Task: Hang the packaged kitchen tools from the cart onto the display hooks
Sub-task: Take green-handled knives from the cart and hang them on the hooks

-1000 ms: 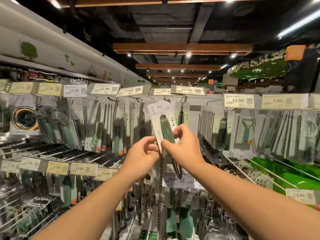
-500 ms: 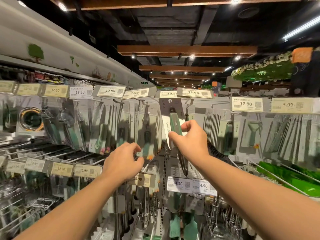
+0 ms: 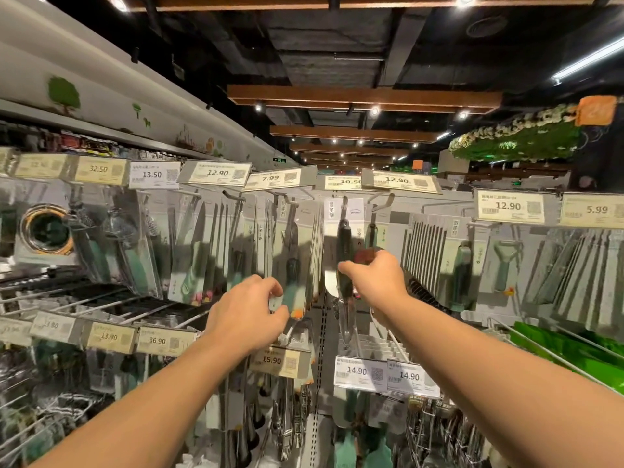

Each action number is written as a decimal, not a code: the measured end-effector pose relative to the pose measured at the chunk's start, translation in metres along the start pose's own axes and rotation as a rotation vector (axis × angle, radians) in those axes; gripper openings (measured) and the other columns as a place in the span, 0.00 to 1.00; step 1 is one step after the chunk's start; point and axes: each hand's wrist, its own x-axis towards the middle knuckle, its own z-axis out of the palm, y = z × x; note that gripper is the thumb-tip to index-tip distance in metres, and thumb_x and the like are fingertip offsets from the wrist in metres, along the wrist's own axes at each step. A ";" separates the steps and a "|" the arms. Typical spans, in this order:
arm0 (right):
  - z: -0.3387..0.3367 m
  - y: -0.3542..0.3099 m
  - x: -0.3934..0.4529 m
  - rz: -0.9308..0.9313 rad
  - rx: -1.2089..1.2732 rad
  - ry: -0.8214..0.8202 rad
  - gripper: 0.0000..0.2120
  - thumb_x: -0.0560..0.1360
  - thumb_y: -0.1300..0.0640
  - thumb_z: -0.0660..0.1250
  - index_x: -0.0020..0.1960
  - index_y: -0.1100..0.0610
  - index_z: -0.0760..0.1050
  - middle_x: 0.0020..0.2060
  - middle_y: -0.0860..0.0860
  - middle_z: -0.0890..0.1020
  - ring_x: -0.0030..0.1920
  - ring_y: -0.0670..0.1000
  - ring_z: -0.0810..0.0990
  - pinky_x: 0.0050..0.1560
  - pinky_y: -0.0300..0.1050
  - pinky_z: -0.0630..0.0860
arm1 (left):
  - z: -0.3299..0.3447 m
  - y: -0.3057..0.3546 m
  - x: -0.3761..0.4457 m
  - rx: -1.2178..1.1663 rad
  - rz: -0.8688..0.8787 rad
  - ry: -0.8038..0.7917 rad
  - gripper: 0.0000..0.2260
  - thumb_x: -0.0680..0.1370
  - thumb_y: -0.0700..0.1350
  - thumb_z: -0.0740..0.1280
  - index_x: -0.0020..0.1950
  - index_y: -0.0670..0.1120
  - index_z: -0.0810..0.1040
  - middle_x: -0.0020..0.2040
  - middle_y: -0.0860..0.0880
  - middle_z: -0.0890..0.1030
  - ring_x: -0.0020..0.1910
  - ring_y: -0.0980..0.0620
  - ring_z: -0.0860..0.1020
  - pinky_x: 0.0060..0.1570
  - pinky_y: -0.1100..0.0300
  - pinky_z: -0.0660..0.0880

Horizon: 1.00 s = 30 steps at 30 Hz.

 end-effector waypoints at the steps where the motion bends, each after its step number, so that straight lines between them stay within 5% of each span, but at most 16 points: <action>1: 0.001 0.001 0.005 0.018 -0.006 -0.005 0.09 0.76 0.55 0.73 0.46 0.60 0.76 0.36 0.53 0.79 0.33 0.51 0.76 0.28 0.40 0.66 | 0.001 -0.001 0.002 -0.004 0.000 -0.001 0.14 0.80 0.56 0.66 0.65 0.57 0.78 0.61 0.57 0.78 0.58 0.53 0.78 0.56 0.51 0.79; 4: 0.006 0.004 0.022 0.070 -0.001 -0.030 0.05 0.77 0.57 0.71 0.49 0.60 0.79 0.40 0.54 0.82 0.37 0.52 0.79 0.33 0.41 0.73 | 0.004 -0.004 0.010 -0.026 -0.002 0.004 0.14 0.79 0.56 0.66 0.64 0.57 0.78 0.61 0.58 0.78 0.59 0.52 0.79 0.57 0.51 0.79; 8: 0.013 0.009 0.039 0.101 0.085 -0.005 0.05 0.77 0.63 0.71 0.52 0.55 0.79 0.50 0.53 0.83 0.52 0.55 0.82 0.53 0.50 0.83 | 0.011 -0.006 0.017 -0.026 0.012 0.006 0.15 0.80 0.56 0.66 0.67 0.57 0.77 0.63 0.58 0.78 0.60 0.53 0.78 0.55 0.54 0.77; 12: 0.016 0.010 0.043 0.127 0.176 -0.031 0.07 0.77 0.67 0.69 0.49 0.56 0.77 0.45 0.54 0.80 0.44 0.52 0.78 0.38 0.39 0.75 | 0.016 -0.011 0.021 -0.058 0.029 0.031 0.14 0.81 0.54 0.67 0.67 0.56 0.78 0.63 0.58 0.79 0.56 0.55 0.77 0.54 0.56 0.76; 20: 0.005 0.005 0.022 0.142 -0.017 -0.146 0.09 0.78 0.55 0.71 0.40 0.56 0.75 0.38 0.53 0.79 0.40 0.54 0.77 0.37 0.44 0.72 | 0.019 -0.002 0.017 -0.072 -0.019 0.032 0.14 0.81 0.54 0.67 0.66 0.55 0.78 0.62 0.56 0.79 0.57 0.52 0.79 0.55 0.53 0.79; 23: -0.008 0.002 0.003 0.088 -0.006 -0.161 0.05 0.77 0.56 0.71 0.46 0.56 0.76 0.42 0.53 0.81 0.43 0.54 0.79 0.36 0.42 0.71 | 0.017 0.006 0.006 -0.071 -0.046 0.047 0.14 0.81 0.53 0.68 0.65 0.53 0.79 0.61 0.53 0.80 0.55 0.53 0.78 0.54 0.54 0.79; 26: -0.025 0.002 -0.023 0.048 0.037 -0.201 0.04 0.77 0.59 0.71 0.46 0.54 0.76 0.50 0.51 0.82 0.51 0.51 0.80 0.50 0.43 0.76 | 0.008 0.021 -0.010 -0.077 -0.101 0.060 0.12 0.81 0.53 0.68 0.63 0.53 0.80 0.59 0.53 0.81 0.53 0.54 0.78 0.51 0.56 0.76; 30: -0.046 0.010 -0.049 0.036 0.068 -0.238 0.02 0.76 0.59 0.71 0.46 0.55 0.78 0.45 0.50 0.82 0.51 0.53 0.81 0.61 0.57 0.79 | -0.006 0.041 -0.039 -0.114 -0.188 0.078 0.13 0.79 0.52 0.69 0.63 0.52 0.80 0.59 0.54 0.82 0.53 0.53 0.78 0.52 0.56 0.76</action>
